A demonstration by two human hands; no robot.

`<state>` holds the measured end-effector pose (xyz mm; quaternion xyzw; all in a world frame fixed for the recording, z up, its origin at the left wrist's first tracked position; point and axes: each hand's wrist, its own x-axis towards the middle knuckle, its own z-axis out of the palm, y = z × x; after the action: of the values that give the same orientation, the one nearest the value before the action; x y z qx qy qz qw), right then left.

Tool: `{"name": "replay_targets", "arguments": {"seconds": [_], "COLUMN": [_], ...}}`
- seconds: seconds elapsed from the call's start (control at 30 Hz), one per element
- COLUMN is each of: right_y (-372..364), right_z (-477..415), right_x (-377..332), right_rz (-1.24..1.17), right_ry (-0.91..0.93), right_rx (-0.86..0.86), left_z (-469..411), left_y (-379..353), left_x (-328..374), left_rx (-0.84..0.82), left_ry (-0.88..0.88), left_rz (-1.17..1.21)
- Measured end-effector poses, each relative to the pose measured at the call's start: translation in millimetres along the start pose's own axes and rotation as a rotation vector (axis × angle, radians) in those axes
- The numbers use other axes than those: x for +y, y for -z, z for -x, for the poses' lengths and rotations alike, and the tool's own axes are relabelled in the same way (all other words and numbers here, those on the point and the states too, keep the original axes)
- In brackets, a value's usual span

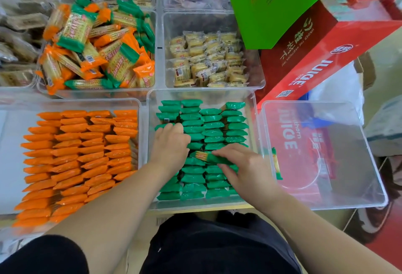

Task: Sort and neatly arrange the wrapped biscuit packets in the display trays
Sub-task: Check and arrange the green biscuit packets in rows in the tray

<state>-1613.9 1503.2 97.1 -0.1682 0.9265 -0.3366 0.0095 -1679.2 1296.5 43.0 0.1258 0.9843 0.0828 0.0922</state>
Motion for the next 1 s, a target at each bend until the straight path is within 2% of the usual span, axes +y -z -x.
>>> {"name": "replay_targets", "arguments": {"seconds": [0.3, 0.47, 0.63, 0.8, 0.9, 1.0], "right_y": [-30, -51, -76, -82, -79, -74], "right_z": [-7, -18, -29, -34, -34, -35], "right_x": [1, 8, 21, 24, 22, 17], "right_rz": [0.149, 0.273, 0.415, 0.5, 0.531, 0.606], "right_ry": [0.123, 0.149, 0.137, 0.11, 0.116, 0.089], "right_rx": [-0.053, -0.104, -0.155, -0.17, -0.193, -0.313], "left_z": [4, 27, 69, 101, 114, 120], "left_y": [13, 37, 63, 61, 58, 56], "left_x": [-6, -16, -32, -33, -33, -33], "left_rx": [0.135, 0.295, 0.407, 0.38, 0.369, 0.347], "left_ry": [0.05, 0.232, 0.495, 0.691, 0.717, 0.728], "left_rz": [0.434, 0.668, 0.934, 1.139, 1.161, 1.181]}}
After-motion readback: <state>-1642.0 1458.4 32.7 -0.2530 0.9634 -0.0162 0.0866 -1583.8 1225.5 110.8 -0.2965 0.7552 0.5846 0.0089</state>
